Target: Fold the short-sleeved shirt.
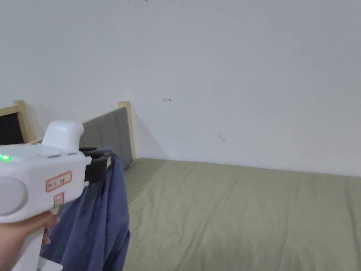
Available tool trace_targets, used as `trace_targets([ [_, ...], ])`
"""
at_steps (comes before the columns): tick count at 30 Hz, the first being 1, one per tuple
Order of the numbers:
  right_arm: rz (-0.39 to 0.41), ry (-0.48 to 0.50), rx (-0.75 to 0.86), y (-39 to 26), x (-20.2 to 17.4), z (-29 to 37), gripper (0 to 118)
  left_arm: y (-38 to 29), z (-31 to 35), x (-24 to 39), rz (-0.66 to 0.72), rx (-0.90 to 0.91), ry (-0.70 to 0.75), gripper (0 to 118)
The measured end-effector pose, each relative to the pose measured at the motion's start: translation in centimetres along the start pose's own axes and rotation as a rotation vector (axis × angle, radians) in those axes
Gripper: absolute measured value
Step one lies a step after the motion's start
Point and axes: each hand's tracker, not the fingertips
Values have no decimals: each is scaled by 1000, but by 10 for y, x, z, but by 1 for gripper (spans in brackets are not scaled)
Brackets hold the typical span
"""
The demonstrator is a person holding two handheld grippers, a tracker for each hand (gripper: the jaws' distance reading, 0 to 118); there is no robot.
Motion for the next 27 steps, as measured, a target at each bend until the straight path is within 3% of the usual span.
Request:
trace_targets([
  [6,-20,-57,72,15,29,34,0,83,30,119,-126,89,-217,1],
  [11,-44,-140,108,21,63,64,0,73,-7,199,-152,-57,-379,1],
  [15,-55,-211,89,7,92,74,0,7,-78,266,-142,-270,-494,1],
  [19,2,-317,-48,-32,120,61,0,-109,-159,335,-120,-496,-517,1],
  [23,-128,-326,-177,-61,142,58,0,-219,-206,365,-1,-802,-470,3],
  [24,-154,-326,-192,-66,145,58,0,-233,-211,364,28,-840,-460,9],
  [25,-159,-325,-197,-69,147,59,0,-242,-211,360,58,-866,-469,25],
  [26,-150,-326,-200,-70,148,60,0,-249,-215,355,105,-873,-489,69],
  [27,-142,-328,-209,-73,148,59,0,-249,-217,349,144,-883,-504,104],
])
